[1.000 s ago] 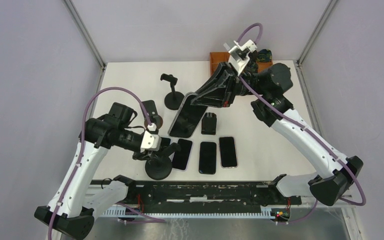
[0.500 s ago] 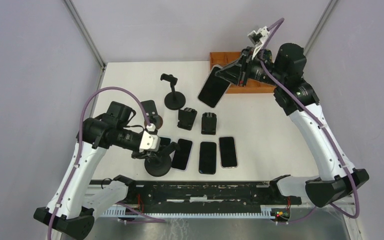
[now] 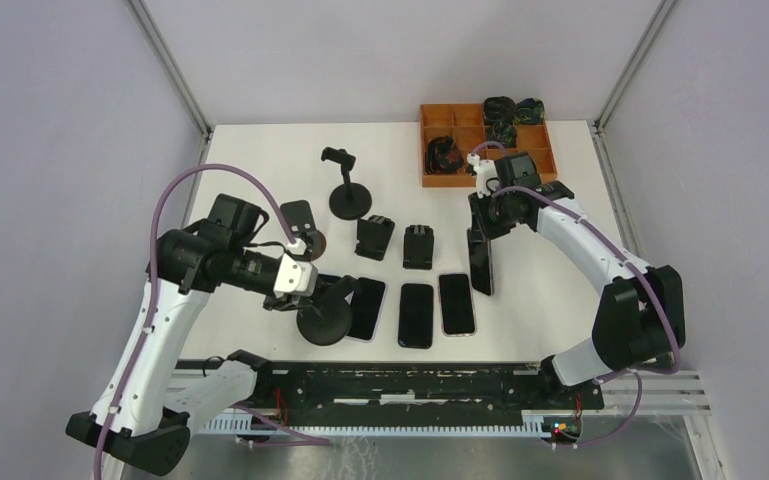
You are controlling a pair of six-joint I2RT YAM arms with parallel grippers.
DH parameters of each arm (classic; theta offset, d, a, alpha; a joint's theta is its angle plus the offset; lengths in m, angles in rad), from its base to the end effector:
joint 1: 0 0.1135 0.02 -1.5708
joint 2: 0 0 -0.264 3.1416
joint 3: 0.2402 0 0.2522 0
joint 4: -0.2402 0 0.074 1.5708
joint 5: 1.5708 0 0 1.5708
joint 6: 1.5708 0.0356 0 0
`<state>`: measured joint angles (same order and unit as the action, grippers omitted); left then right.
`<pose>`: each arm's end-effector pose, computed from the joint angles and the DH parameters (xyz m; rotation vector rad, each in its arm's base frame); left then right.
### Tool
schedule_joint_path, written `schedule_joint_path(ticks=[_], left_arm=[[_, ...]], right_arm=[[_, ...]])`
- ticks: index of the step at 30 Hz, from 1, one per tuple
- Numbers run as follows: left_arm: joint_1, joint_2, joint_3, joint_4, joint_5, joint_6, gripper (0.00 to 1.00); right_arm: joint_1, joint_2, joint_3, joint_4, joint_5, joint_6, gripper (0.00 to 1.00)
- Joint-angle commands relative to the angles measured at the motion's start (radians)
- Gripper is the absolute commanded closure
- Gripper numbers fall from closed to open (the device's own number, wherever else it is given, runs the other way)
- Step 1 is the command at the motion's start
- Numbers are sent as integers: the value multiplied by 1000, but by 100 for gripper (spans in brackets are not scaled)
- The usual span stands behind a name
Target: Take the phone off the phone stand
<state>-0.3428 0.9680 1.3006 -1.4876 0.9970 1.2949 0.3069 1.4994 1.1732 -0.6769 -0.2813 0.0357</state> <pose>0.1029 -0.0685 0.3823 1.7787 1.3177 -0.8514 0.2931 0.1033 0.2639 -0.4557 2.5493 0.4897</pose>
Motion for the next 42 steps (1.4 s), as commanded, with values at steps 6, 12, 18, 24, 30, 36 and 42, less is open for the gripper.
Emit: schedule_joint_path(ticks=[6, 12, 18, 24, 30, 36, 42], left_arm=[[-2, 6, 48, 23, 84, 8, 98], [-2, 9, 50, 23, 86, 14, 98], [-2, -4, 35, 23, 95, 11, 98], [-2, -8, 28, 23, 104, 7, 98], [-2, -15, 24, 23, 104, 7, 98], [-2, -3, 26, 23, 113, 13, 98], [-2, 4, 21, 23, 115, 28, 98]], right_arm=[[2, -8, -100, -21, 121, -93, 100], [0, 63, -143, 52, 143, -63, 100], [-29, 120, -173, 177, 180, -14, 83], [-39, 148, -202, 224, 215, -6, 55], [-46, 79, -203, 232, 322, 15, 30], [-45, -87, -61, 183, 286, 48, 2], [49, -241, 50, 205, -15, 106, 2]])
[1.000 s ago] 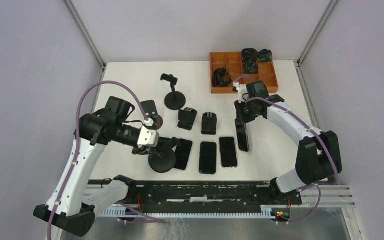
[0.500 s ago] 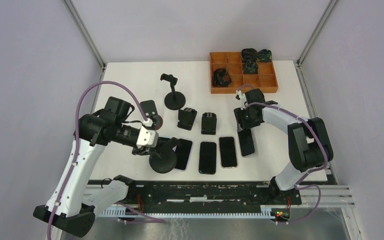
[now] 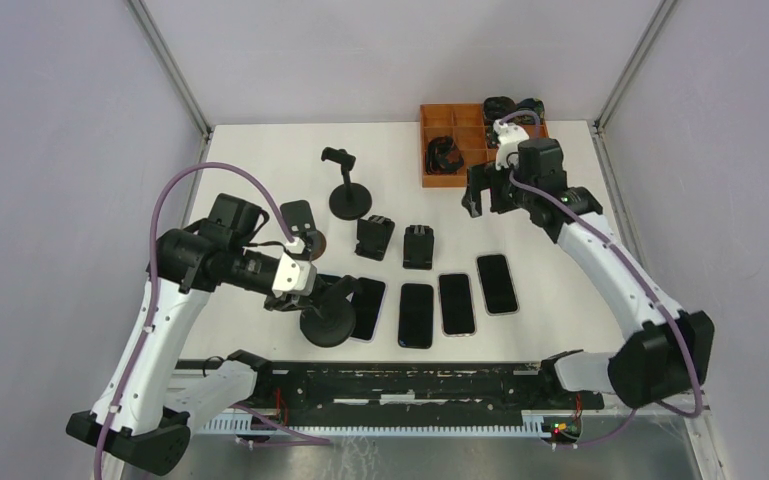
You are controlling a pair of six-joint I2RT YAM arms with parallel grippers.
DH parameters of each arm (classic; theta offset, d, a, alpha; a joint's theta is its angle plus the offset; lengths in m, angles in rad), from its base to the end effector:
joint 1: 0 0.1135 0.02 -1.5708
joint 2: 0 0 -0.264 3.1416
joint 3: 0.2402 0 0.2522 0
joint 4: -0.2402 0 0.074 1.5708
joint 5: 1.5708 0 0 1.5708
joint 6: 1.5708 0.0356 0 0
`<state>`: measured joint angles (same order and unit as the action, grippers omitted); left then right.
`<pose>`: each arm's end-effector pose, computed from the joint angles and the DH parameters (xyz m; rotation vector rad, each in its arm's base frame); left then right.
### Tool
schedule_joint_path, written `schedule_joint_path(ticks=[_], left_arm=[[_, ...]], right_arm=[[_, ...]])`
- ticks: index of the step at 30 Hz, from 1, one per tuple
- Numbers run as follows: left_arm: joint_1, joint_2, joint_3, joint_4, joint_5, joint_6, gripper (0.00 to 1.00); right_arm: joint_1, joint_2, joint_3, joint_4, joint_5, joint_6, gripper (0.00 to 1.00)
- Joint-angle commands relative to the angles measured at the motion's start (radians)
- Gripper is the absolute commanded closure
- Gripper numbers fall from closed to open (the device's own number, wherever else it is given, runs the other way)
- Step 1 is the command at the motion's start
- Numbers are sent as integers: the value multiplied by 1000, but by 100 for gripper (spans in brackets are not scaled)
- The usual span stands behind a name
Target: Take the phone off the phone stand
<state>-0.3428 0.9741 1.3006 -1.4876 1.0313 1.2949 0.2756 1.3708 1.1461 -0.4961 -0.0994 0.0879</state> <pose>0.1039 -0.0695 0.3826 1.7648 1.2995 -0.8893 0.2896 0.0856 0.3039 -0.2677 2.2902 0.3013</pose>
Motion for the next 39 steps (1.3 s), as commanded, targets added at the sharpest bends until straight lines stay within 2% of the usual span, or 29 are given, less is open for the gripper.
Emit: schedule_joint_path(ticks=[1, 5, 9, 13, 17, 23, 30, 33, 34, 35, 36, 37, 38, 39], left_arm=[[-2, 2, 21, 23, 79, 31, 98], [-2, 11, 26, 23, 79, 41, 98], [-1, 20, 32, 23, 90, 47, 98], [-2, 21, 37, 24, 93, 45, 98], [-2, 16, 36, 23, 85, 44, 98], [-3, 17, 34, 23, 83, 45, 98], [-2, 15, 37, 24, 77, 44, 98], [-2, 13, 36, 23, 71, 46, 98], [-2, 13, 36, 23, 68, 48, 97], [-2, 13, 36, 23, 65, 49, 92], [-2, 14, 36, 23, 64, 47, 82], [-2, 15, 37, 25, 62, 41, 66], [-2, 15, 38, 33, 61, 27, 41], [-2, 13, 38, 45, 57, 6, 23]], right_arm=[[110, -131, 92, 32, -240, 73, 2], [273, -220, 48, 255, -481, 227, 2], [404, -243, 11, 463, -592, 378, 2], [518, -207, 28, 593, -661, 446, 3], [629, -149, 88, 593, -690, 429, 5], [731, -59, 187, 430, -672, 340, 11], [751, -8, 244, 368, -682, 332, 41], [752, 4, 279, 344, -678, 331, 65], [752, 5, 292, 338, -676, 331, 77], [750, 7, 302, 331, -668, 333, 85], [749, 6, 312, 326, -663, 332, 94], [745, 5, 319, 320, -655, 333, 99], [735, 2, 326, 313, -648, 334, 100], [726, -3, 328, 309, -642, 336, 100]])
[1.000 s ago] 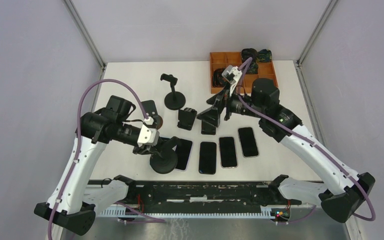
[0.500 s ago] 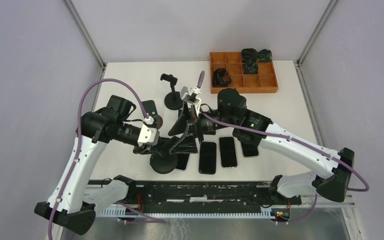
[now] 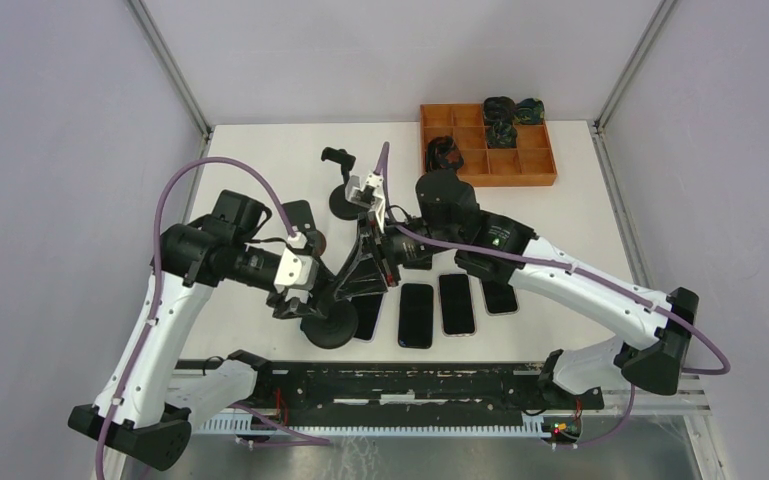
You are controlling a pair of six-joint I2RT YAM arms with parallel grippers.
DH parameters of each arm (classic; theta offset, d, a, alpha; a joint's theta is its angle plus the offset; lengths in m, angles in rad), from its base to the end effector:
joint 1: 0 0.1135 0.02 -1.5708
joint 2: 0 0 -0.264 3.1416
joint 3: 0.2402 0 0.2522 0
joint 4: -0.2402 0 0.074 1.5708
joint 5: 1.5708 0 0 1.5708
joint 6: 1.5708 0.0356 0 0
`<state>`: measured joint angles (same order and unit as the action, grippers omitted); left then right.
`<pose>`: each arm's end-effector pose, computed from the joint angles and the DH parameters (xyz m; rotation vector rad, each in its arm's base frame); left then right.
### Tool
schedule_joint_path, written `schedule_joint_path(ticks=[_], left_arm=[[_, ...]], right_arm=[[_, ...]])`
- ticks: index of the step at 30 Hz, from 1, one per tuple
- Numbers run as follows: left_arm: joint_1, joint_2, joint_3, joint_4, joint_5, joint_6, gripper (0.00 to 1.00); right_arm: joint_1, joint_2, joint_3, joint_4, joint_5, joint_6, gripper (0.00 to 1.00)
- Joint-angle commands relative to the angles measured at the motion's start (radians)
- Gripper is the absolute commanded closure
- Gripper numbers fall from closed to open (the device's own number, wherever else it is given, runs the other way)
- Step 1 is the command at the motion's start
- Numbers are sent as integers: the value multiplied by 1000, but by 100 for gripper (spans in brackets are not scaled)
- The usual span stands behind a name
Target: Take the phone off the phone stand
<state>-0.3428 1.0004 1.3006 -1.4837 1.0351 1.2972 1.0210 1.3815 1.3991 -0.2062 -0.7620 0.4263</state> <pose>0.1108 -0.0720 0.3801 1.7651 1.3131 -0.9087 0.1422 0.2790 0.4184 -1.1853 1.6698 1.6481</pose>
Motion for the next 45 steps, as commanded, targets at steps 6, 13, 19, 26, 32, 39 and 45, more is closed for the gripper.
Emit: schedule_joint_path(ticks=[6, 13, 19, 26, 32, 39, 45], left_arm=[[-2, -38, 44, 162, 5, -160, 0], [-2, -30, 85, 239, -47, -327, 0], [-2, -13, 118, 260, -102, -433, 0], [-2, -6, 130, 274, -148, -481, 0], [-2, -14, 98, 342, -201, -559, 0], [-2, 13, 91, 357, -266, -618, 0], [-2, 10, 51, 422, -337, -688, 0]], right_arm=[[-183, -81, 68, -2, 32, 27, 100], [-421, -107, 159, -134, 96, -40, 100], [-603, -69, 224, -148, 140, -48, 100], [-745, 18, 227, -81, 156, -39, 100], [-773, 128, 185, -80, 242, -140, 100], [-781, 171, 113, 36, 268, -205, 100], [-794, 161, -2, 139, 262, -218, 100]])
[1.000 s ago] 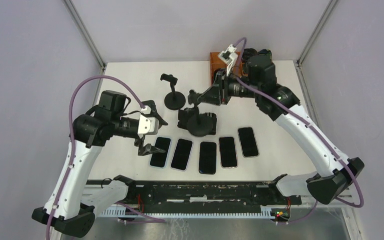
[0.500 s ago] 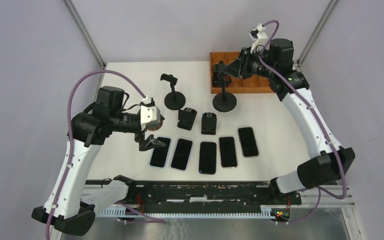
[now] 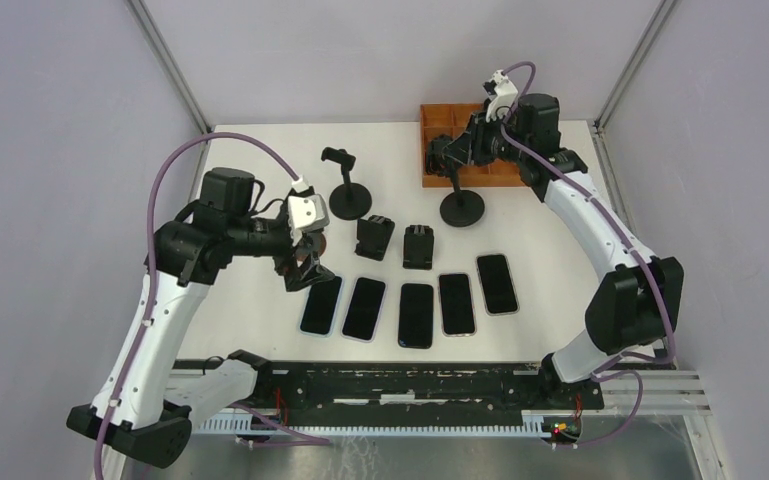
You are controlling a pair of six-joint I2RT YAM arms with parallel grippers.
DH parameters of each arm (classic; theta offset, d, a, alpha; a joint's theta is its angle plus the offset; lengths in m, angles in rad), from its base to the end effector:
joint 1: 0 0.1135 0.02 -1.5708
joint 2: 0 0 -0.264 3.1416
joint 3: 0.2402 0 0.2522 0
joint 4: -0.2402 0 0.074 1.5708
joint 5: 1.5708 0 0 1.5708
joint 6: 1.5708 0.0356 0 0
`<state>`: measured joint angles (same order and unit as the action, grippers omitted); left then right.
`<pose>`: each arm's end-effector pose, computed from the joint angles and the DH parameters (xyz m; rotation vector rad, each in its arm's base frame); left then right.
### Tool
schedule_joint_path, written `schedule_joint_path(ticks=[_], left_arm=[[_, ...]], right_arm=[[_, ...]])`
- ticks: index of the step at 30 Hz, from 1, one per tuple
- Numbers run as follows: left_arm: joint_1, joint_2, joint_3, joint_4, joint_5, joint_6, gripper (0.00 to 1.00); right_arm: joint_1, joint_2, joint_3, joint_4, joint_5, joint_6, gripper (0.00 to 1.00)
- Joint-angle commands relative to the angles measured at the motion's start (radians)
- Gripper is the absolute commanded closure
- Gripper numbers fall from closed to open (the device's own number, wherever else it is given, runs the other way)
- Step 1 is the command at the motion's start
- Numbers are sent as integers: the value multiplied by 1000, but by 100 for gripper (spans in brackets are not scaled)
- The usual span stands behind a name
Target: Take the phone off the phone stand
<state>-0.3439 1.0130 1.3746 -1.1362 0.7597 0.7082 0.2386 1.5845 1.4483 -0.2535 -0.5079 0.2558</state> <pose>0.1419 -0.0769 0.4104 1.3916 1.6778 -0.6803 0.3571 0.1047 0.3637 -0.3256 1.9718 0.8184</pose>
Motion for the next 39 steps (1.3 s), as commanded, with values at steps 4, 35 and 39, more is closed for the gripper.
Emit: schedule_joint_path(ticks=[4, 35, 39], left_arm=[[-1, 3, -48, 127, -127, -166, 0], [647, 99, -271, 418, -142, -135, 0], [743, 136, -396, 545, -132, -158, 0]], right_arm=[[-28, -79, -156, 246, 6, -34, 100], [-98, -672, -484, -12, 767, -68, 2], [-100, -761, -699, 64, 1045, -30, 2]])
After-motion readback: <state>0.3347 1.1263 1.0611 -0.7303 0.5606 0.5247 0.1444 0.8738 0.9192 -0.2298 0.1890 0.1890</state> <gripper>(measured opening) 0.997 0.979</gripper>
